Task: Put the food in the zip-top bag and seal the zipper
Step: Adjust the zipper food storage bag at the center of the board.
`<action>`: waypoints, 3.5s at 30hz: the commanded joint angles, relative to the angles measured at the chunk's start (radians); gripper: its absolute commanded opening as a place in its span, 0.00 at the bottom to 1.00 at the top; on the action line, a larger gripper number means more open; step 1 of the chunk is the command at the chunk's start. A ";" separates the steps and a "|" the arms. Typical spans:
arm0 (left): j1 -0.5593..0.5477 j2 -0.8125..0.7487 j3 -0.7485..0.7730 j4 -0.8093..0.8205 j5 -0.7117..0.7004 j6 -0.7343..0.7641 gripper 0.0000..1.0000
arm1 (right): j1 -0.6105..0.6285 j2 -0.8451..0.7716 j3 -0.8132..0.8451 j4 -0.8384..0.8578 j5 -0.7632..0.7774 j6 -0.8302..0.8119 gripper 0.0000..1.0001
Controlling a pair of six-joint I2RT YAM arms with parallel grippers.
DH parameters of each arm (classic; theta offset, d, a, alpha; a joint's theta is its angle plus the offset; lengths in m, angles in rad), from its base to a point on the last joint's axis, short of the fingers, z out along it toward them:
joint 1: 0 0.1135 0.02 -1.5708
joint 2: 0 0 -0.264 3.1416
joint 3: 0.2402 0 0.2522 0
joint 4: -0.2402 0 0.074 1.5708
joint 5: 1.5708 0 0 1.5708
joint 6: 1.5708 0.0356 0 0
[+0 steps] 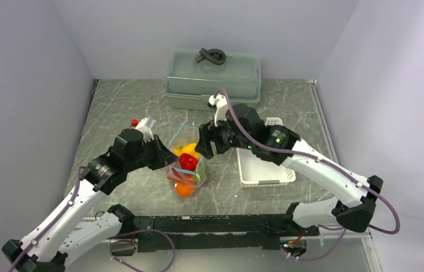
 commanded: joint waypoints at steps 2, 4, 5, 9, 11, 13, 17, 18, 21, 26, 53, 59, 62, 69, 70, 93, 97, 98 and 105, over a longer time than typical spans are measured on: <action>0.002 -0.022 -0.010 0.075 -0.024 -0.035 0.00 | 0.072 -0.112 -0.123 0.085 0.014 0.075 0.73; 0.002 -0.024 -0.011 0.075 -0.027 -0.036 0.00 | 0.105 -0.149 -0.178 0.110 0.029 0.100 0.72; 0.002 -0.026 -0.011 0.076 -0.030 -0.038 0.00 | 0.123 -0.163 -0.202 0.117 0.041 0.107 0.71; 0.002 -0.028 -0.009 0.077 -0.032 -0.039 0.00 | 0.227 -0.187 -0.257 0.125 0.129 0.127 0.66; 0.002 -0.029 -0.007 0.074 -0.037 -0.039 0.00 | 0.277 -0.188 -0.275 0.127 0.200 0.138 0.65; 0.002 -0.032 -0.007 0.072 -0.041 -0.039 0.00 | 0.323 -0.182 -0.288 0.125 0.281 0.148 0.65; 0.002 -0.041 -0.008 0.069 -0.044 -0.044 0.00 | 0.388 -0.143 -0.302 0.140 0.405 0.162 0.70; 0.002 -0.043 -0.009 0.068 -0.044 -0.044 0.00 | 0.401 -0.130 -0.306 0.147 0.445 0.166 0.70; 0.002 -0.049 -0.008 0.063 -0.048 -0.044 0.00 | 0.430 -0.089 -0.313 0.171 0.537 0.178 0.73; 0.002 -0.056 -0.007 0.055 -0.050 -0.044 0.00 | 0.437 -0.037 -0.327 0.248 0.571 0.185 0.76; 0.002 -0.072 -0.014 0.057 -0.072 -0.065 0.00 | 0.529 0.071 -0.351 0.271 0.685 0.361 0.73; 0.002 -0.064 -0.012 0.059 -0.062 -0.068 0.00 | 0.529 0.112 -0.324 0.275 0.727 0.383 0.66; 0.002 -0.065 -0.013 0.059 -0.059 -0.071 0.00 | 0.529 0.140 -0.287 0.262 0.753 0.366 0.56; 0.002 -0.084 -0.013 0.025 -0.079 -0.068 0.00 | 0.528 0.143 -0.230 0.264 0.783 0.264 0.35; 0.002 -0.087 -0.013 0.020 -0.084 -0.068 0.00 | 0.528 0.139 -0.229 0.266 0.782 0.248 0.31; 0.002 -0.111 0.216 -0.157 -0.210 0.120 0.62 | 0.476 -0.073 -0.214 0.188 0.500 -0.159 0.00; 0.002 -0.104 0.300 -0.178 -0.188 0.200 0.70 | 0.474 -0.105 -0.184 0.140 0.404 -0.254 0.00; 0.002 -0.106 0.313 -0.175 -0.162 0.228 0.72 | 0.473 -0.112 -0.173 0.125 0.377 -0.272 0.00; 0.002 -0.127 0.363 -0.128 0.068 0.459 0.84 | 0.473 -0.152 -0.103 0.016 0.171 -0.381 0.00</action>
